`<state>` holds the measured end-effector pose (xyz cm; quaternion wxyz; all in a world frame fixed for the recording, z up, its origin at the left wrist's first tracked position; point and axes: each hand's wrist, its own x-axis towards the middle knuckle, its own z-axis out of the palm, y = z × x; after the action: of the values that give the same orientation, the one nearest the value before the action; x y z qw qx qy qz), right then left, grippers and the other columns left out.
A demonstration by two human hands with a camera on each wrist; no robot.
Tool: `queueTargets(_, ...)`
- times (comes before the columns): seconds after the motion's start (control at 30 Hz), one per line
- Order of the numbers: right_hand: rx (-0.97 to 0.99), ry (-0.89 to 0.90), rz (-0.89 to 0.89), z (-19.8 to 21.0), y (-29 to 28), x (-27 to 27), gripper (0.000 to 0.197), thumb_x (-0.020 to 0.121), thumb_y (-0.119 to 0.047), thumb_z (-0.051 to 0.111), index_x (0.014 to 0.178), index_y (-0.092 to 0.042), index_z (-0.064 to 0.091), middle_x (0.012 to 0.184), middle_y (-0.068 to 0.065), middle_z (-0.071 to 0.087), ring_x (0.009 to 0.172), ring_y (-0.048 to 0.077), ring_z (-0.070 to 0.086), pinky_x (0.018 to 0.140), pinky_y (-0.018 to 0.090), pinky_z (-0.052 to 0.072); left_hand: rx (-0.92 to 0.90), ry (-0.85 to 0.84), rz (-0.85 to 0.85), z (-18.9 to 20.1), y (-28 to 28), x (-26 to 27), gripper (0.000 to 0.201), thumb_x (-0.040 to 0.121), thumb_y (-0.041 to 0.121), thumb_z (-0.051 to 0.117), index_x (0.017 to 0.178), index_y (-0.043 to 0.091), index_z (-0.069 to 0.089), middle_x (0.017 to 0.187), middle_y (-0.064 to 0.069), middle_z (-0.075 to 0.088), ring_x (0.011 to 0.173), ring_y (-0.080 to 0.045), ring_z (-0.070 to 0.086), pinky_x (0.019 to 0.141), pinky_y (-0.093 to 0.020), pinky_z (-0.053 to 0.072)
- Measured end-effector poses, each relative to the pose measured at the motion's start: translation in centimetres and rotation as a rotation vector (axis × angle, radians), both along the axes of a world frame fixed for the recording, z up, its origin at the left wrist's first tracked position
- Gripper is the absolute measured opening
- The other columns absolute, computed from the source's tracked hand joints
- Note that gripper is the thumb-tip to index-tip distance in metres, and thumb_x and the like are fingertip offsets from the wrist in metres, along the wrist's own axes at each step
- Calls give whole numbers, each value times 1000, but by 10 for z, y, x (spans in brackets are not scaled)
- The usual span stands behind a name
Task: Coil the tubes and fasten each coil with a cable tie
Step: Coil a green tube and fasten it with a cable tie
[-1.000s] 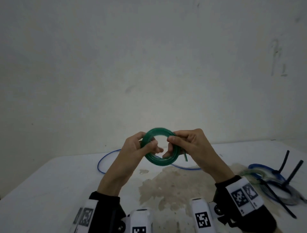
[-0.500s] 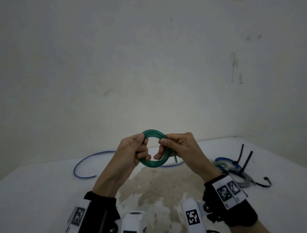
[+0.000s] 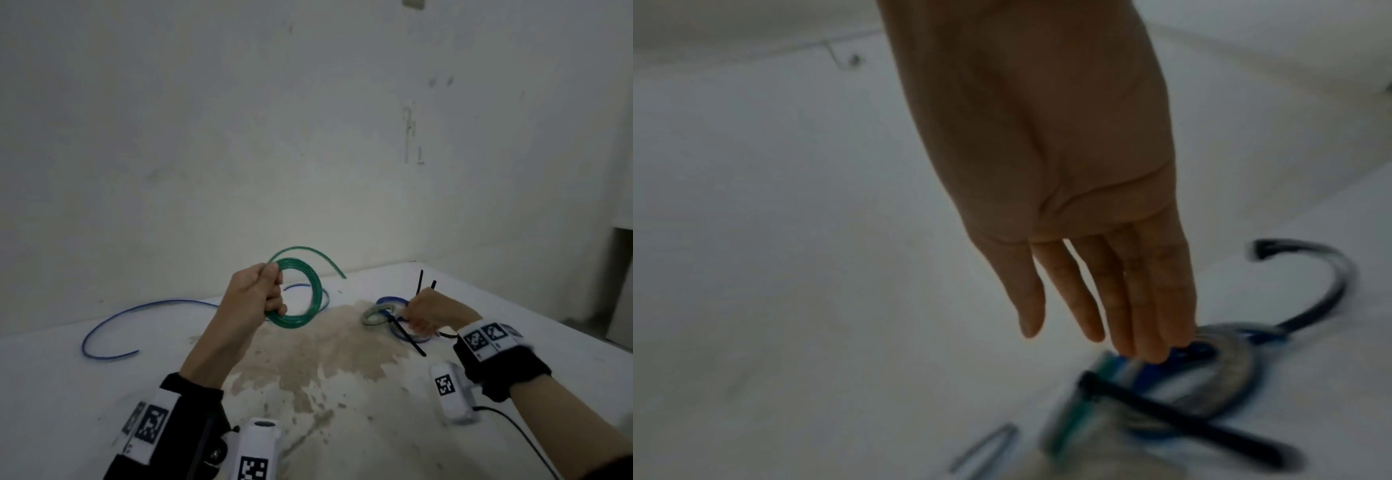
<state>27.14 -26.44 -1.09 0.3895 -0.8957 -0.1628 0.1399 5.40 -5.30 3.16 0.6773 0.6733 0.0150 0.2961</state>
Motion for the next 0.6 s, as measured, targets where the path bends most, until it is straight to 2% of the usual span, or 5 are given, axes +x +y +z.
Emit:
queueTargets(0.2,-511,-58,32,-24,-14,12,14,91,-17,53,85,-4,50,67,3,46,54,13,43,49,18,34,-52,-15,9,5,11,-3,31,100,13,35,73,6,45,46,9,24,41,-7,25,45,-19,41)
queueTargets(0.3,-518,-13,107,-21,-12,18,15,93,-8,44,95,-12,58,91,7,55,72,18,54,57,18,43,-67,-12,7,6,14,-3,31,100,14,35,72,6,46,46,8,25,41,-7,26,45,-19,41)
queueTargets(0.5,-374,-15,-51,8,-54,43,22,81,-8,58,99,3,60,89,17,56,59,14,48,53,21,43,-75,-8,-11,7,16,-5,30,100,15,36,73,6,46,49,7,24,42,-8,26,45,-19,41)
queueTargets(0.53,-412,-25,-73,8,-66,49,32,85,-6,58,114,7,56,105,21,55,68,15,50,55,17,45,-72,-7,-17,7,16,-5,30,100,15,35,73,6,46,49,7,23,42,-7,26,45,-19,41)
queueTargets(0.6,-590,-7,-97,0,-89,55,50,90,-11,56,137,-2,38,145,16,34,115,22,49,88,17,42,-69,1,-24,7,14,-5,30,100,16,35,74,6,46,49,6,23,42,-7,25,45,-19,40)
